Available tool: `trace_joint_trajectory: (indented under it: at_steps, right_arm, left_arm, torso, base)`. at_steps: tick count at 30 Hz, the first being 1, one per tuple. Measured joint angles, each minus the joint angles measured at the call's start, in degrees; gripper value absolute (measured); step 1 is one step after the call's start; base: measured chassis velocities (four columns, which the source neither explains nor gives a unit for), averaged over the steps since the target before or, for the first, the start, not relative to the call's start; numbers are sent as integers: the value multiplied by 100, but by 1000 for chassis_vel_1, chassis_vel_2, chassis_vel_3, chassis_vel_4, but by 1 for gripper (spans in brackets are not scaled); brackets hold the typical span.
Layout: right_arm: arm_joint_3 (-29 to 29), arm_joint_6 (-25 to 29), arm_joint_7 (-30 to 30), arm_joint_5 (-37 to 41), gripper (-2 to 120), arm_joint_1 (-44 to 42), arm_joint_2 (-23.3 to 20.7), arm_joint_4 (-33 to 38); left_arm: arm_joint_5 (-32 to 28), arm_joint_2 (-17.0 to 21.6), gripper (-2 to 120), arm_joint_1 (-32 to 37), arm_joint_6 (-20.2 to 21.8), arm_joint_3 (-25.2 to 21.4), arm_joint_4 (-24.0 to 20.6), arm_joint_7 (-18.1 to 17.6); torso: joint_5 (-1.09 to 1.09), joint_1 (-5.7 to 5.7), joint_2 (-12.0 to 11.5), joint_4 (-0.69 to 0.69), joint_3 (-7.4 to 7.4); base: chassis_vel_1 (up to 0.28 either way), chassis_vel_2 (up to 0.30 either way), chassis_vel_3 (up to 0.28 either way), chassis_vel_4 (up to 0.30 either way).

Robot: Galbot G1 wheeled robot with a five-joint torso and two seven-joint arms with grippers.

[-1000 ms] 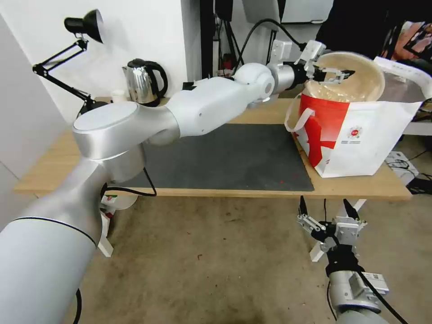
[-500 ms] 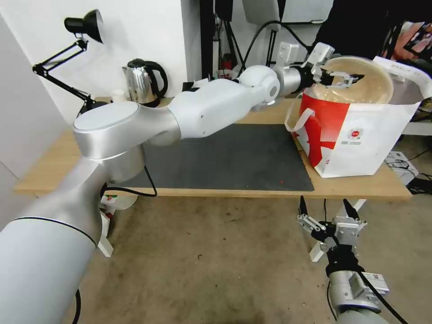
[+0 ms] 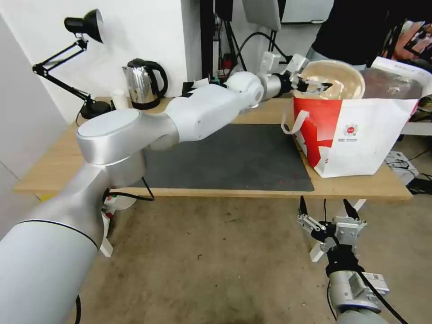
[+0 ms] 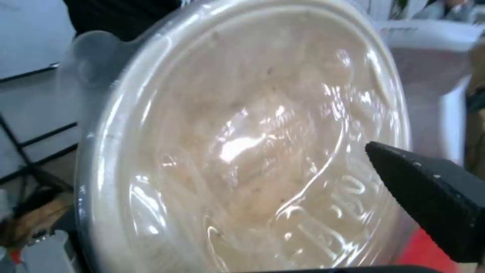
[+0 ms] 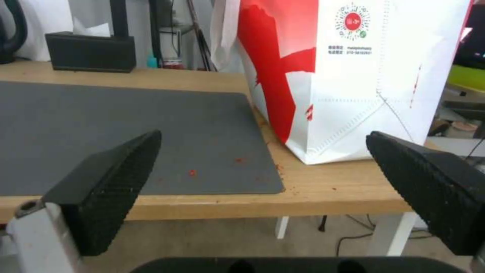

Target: Pick up the trash from the table and place it into the takeout bag.

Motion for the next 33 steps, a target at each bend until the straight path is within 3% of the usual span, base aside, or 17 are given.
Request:
trace_joint_trajectory:
  at_steps: [10,33]
  right_arm:
    - [0,0,0,0,100,0,0,0]
    - [0,0,0,0,100,0,0,0]
  left_arm:
    - [-974,-10,100,-41,453,-267,-434,-956]
    - [-1067,-8,100,-263,218,-71,-825,-690]
  torso:
    - [0,0,0,0,0]
    - [0,0,0,0,0]
  base:
    - [0,0,0,0]
    - [0,0,0,0]
